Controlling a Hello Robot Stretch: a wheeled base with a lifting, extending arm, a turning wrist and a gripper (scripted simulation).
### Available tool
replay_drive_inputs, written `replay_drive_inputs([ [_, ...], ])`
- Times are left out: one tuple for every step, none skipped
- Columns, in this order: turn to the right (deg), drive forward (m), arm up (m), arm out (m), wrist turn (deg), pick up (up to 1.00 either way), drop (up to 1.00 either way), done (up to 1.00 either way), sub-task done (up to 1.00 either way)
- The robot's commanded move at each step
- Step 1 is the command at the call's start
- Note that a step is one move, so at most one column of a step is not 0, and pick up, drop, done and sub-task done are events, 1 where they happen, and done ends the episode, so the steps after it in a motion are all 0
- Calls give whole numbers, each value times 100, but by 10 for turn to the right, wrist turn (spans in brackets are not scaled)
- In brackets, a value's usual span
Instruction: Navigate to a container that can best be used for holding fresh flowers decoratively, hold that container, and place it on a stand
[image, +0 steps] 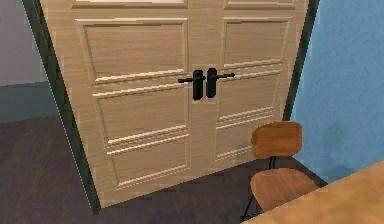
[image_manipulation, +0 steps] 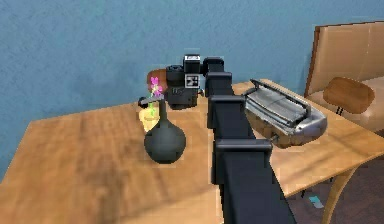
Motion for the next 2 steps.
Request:
replay_drive_inputs([
  [0, 0, -24, 0, 0, 0, 0, 0, 0],
  [0, 0, 0, 0, 0, 100, 0, 0, 0],
])
